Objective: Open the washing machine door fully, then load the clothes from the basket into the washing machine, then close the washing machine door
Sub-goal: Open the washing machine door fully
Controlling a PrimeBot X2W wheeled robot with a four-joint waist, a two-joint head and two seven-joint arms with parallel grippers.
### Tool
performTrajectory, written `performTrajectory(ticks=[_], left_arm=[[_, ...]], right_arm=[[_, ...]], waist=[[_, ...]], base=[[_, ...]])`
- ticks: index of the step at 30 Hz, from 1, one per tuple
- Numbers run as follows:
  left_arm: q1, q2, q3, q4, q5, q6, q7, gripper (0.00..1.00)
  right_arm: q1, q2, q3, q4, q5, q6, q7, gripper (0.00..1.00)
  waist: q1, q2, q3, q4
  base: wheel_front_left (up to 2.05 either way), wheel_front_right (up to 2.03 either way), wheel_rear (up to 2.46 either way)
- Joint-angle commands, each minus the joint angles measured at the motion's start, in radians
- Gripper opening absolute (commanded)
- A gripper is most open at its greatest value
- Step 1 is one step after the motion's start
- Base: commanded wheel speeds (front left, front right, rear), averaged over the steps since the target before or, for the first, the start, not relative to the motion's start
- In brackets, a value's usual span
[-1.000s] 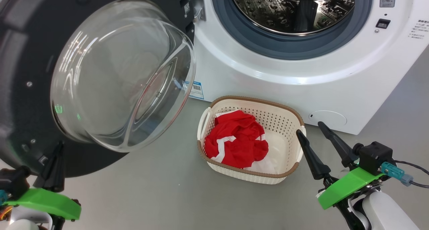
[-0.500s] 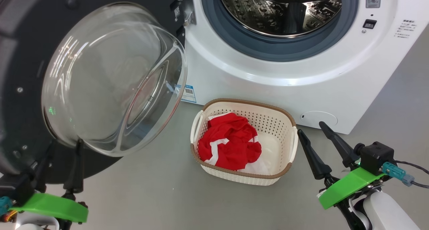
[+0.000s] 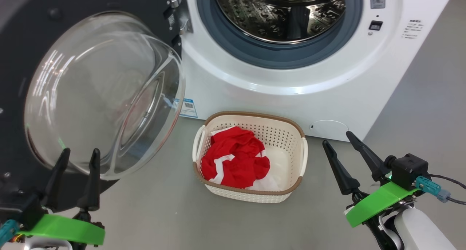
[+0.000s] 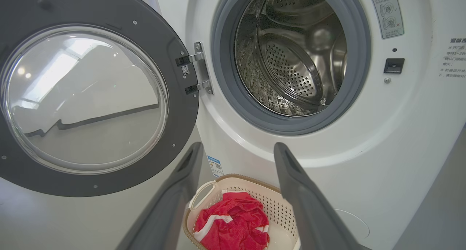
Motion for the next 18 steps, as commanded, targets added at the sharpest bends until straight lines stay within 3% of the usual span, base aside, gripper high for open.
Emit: performTrajectory(ticks=[1,18], left_arm=[[-0.013,0.029,0.038,-0.036,0.008,0.009,0.001,1.00],[0.015,0.010,0.009,-0.099,0.012,0.040,0.012,1.00]], right_arm=[[0.015,-0.004,0.018,-0.028,0.007,0.002,-0.012,1.00],[0.024,-0.017,0.010,-0.045,-0.002,0.002,-0.012,1.00]], waist=[[0.0000,-0.0001,-0.004,-0.018],[0.0000,-0.0001,-0.025,-0.150]], base=[[0.00,0.00,0.00],[0.00,0.00,0.00]])
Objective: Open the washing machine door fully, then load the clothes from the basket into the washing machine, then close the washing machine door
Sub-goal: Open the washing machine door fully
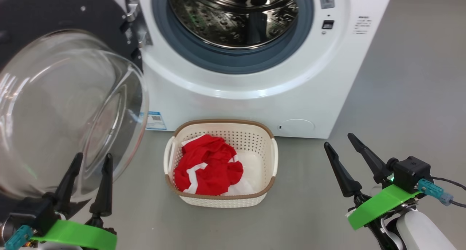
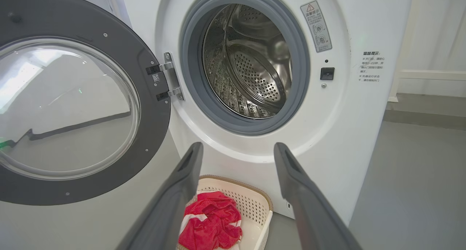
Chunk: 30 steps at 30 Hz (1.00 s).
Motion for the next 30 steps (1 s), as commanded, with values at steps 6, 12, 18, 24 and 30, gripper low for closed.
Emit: performTrajectory(ticks=[6,12,18,24,30], left_arm=[[-0.012,0.016,0.033,-0.029,0.005,0.014,-0.010,1.00],[-0.001,-0.001,0.038,-0.015,-0.003,0.015,-0.024,1.00],[0.009,-0.018,0.054,0.009,-0.010,0.013,-0.036,1.00],[0.013,-0.027,0.066,0.037,-0.012,0.003,-0.041,1.00],[0.015,-0.040,0.073,0.053,0.006,0.001,-0.044,1.00]], right_arm=[[0.005,-0.016,0.012,-0.035,-0.004,0.002,-0.012,1.00],[0.006,-0.019,0.006,-0.041,-0.003,0.002,-0.012,1.00],[0.011,-0.020,-0.013,-0.051,-0.004,0.002,-0.012,1.00],[0.014,-0.020,-0.025,-0.057,-0.005,0.002,-0.012,1.00],[0.021,-0.024,-0.039,-0.064,-0.004,0.002,-0.012,1.00]], waist=[[0.0000,0.0000,-0.001,-0.075],[0.0000,0.0000,0.001,-0.114],[0.0000,0.0000,0.003,-0.141],[0.0000,0.0000,0.000,-0.156],[0.0000,0.0000,-0.001,-0.166]], base=[[0.00,0.00,0.00],[0.00,0.00,0.00],[0.00,0.00,0.00],[0.00,0.00,0.00],[0.00,0.00,0.00]])
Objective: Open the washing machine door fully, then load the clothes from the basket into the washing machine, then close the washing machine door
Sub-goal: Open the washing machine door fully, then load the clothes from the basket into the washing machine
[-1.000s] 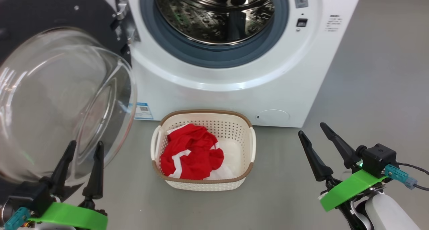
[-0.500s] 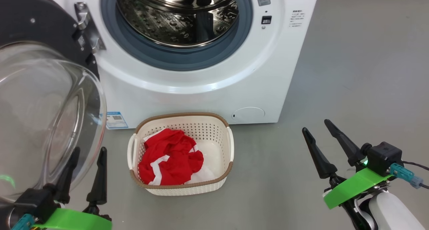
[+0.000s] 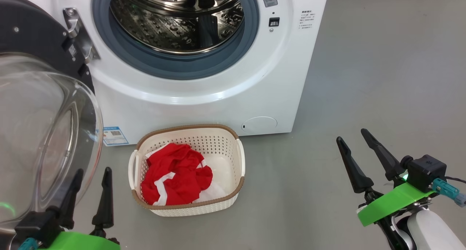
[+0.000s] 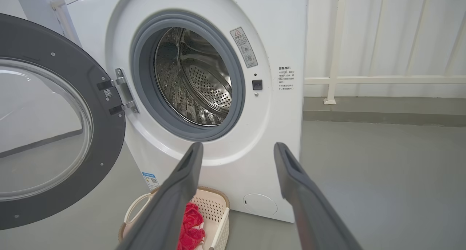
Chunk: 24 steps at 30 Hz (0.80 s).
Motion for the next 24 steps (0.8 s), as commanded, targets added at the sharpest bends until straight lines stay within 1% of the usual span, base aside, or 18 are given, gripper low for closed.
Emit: performTrajectory(ticks=[1,24], left_arm=[[-0.023,0.023,0.043,-0.017,0.012,-0.002,-0.011,1.00],[-0.020,-0.010,0.064,-0.020,0.065,-0.013,-0.012,1.00]], right_arm=[[0.002,-0.014,0.014,-0.028,-0.003,0.002,-0.012,1.00],[0.007,-0.023,0.008,-0.028,0.003,0.002,-0.012,1.00]], waist=[[-0.0001,0.0000,0.001,-0.001],[-0.0001,0.0000,-0.008,0.006]], base=[[0.00,0.00,0.00],[0.00,0.00,0.00]])
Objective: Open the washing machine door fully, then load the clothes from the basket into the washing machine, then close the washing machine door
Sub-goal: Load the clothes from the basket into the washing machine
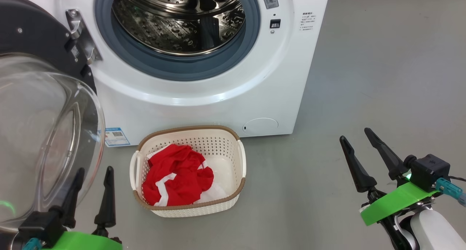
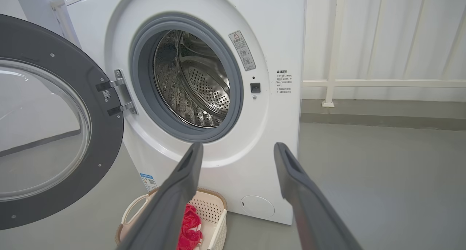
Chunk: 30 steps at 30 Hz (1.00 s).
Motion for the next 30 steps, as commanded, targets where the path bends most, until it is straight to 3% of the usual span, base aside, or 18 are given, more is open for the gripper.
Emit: performTrajectory(ticks=[1,18,30], left_arm=[[-0.022,0.020,0.042,-0.020,0.011,-0.005,-0.012,1.00],[-0.027,0.012,0.047,-0.016,0.022,-0.012,-0.012,1.00],[-0.029,0.007,0.047,-0.013,0.025,-0.014,-0.012,1.00]], right_arm=[[0.006,-0.012,0.015,-0.026,0.002,0.002,-0.012,1.00],[0.005,-0.005,0.010,-0.024,-0.002,0.002,-0.012,1.00],[0.001,-0.005,0.011,-0.023,-0.005,0.002,-0.012,1.00]], waist=[[-0.0001,-0.0001,0.002,0.001],[-0.0001,-0.0001,0.002,0.008],[-0.0001,-0.0001,0.003,0.010]], base=[[0.00,0.00,0.00],[0.01,-0.01,0.00],[0.67,-0.54,-0.13]])
